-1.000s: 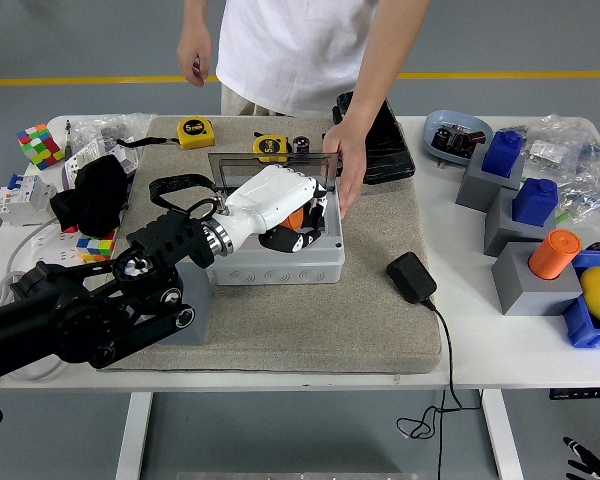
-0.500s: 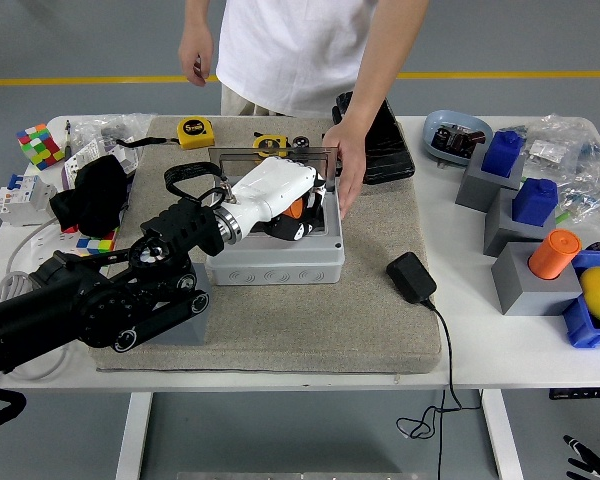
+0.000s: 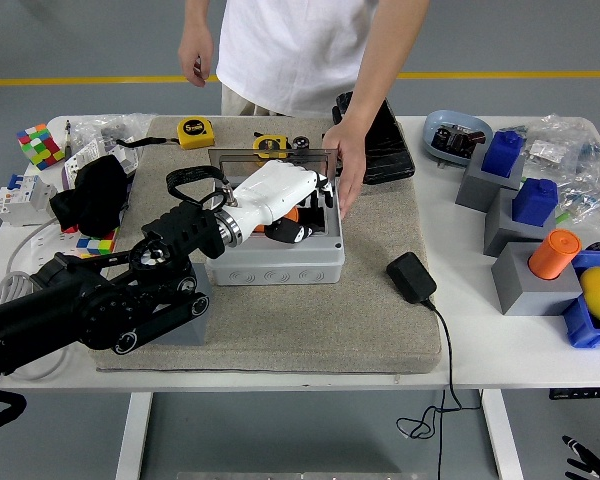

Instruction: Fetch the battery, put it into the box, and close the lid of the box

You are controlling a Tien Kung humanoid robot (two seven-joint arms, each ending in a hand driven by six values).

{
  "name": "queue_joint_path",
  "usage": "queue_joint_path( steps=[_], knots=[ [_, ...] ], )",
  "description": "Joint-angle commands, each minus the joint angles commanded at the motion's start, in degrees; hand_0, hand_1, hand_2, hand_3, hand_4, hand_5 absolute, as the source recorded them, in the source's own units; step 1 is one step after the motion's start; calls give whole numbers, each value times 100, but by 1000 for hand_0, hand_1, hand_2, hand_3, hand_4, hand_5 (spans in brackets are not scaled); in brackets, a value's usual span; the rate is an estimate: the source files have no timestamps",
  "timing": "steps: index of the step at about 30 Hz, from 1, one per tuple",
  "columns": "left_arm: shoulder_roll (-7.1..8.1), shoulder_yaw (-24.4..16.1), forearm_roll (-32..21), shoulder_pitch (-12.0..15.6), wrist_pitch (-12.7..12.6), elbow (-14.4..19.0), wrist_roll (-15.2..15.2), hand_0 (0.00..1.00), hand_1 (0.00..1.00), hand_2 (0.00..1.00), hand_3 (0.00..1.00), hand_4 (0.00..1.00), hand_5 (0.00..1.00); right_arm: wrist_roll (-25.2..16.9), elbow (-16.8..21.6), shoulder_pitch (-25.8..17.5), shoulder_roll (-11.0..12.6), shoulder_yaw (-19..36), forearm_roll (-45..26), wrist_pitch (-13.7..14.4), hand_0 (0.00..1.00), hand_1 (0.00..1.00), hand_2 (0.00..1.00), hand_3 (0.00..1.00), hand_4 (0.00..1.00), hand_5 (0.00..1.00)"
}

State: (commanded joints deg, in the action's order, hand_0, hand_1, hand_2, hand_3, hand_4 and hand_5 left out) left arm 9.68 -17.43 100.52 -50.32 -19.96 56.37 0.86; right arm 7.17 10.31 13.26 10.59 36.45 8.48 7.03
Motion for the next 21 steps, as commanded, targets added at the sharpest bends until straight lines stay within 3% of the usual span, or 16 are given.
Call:
queue_joint_path(
  steps=[8, 11, 12, 17, 18, 21],
  knots=[
    [14, -45, -59, 36, 48, 62, -25, 500, 653, 655, 710, 998, 2, -6, 0, -5, 0, 6, -5, -7, 634, 689, 669, 546, 909, 483],
    [57, -215, -62, 86, 47, 279, -82, 500, 653, 655, 710, 998, 2, -7, 0, 2, 6, 23, 4, -12, 634, 689, 669, 546, 909, 483],
    [74, -264, -58, 103, 22, 353, -126, 436, 620, 628, 692, 998, 11, -9, 0, 3, 8, 23, 2, -14, 633, 689, 669, 546, 909, 483],
    [231, -631, -42, 218, -342, 976, -634, 436, 620, 628, 692, 998, 11, 1, 0, 4, 18, 94, 43, -21, 633, 689, 669, 546, 909, 483],
    [255, -736, -61, 247, -407, 1091, -745, 338, 473, 486, 593, 998, 31, -1, 0, 6, 18, 94, 47, -20, 634, 688, 669, 546, 909, 484],
    [291, -1043, -64, 322, -599, 1258, -1016, 338, 473, 486, 593, 998, 31, 1, 0, 8, 18, 108, 64, -21, 634, 688, 669, 546, 909, 484]
  ],
)
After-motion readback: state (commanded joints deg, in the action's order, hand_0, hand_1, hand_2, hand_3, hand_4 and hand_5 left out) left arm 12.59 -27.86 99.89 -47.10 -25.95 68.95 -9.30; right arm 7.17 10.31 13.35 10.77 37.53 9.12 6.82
